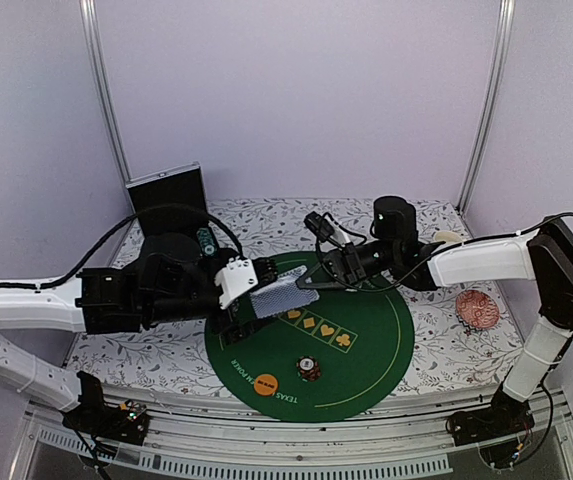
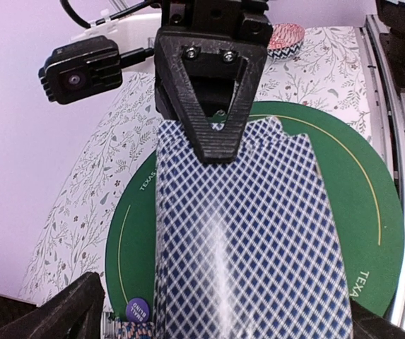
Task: Distribute texas hold em gaming equipment
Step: Pass from the right arm to the left
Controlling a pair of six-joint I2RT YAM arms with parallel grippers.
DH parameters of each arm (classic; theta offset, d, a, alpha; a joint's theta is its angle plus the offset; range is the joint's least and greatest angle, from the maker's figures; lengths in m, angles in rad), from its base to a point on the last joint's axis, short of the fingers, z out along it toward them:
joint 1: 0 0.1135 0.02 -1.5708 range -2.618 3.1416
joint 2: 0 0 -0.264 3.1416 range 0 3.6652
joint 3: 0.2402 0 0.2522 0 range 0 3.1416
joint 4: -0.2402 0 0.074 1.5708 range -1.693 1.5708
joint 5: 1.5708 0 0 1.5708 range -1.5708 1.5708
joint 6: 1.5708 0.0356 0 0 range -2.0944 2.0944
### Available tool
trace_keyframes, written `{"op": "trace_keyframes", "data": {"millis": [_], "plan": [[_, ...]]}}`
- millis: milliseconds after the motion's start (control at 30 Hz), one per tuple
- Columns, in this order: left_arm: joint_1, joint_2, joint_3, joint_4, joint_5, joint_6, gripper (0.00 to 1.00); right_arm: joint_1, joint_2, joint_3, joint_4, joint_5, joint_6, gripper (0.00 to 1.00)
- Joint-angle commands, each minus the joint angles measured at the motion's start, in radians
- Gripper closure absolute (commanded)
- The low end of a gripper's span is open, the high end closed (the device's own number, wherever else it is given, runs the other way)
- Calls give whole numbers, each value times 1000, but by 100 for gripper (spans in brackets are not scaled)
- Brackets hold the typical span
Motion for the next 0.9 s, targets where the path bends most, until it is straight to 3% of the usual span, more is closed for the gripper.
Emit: {"op": "trace_keyframes", "data": {"millis": [0,267,600,867], "plan": [[14,43,4,117,34,11,2,3,-42,-17,35,-18,21,98],[33,73,-7,191,71,-16,2,3,-42,-16,42,-7,28,98],[54,90,-15,195,107,-40,20,3,-41,-16,52,-2,36,98],[58,115,-7,188,121,-43,17,4,-39,-16,64,4,46,98]]}}
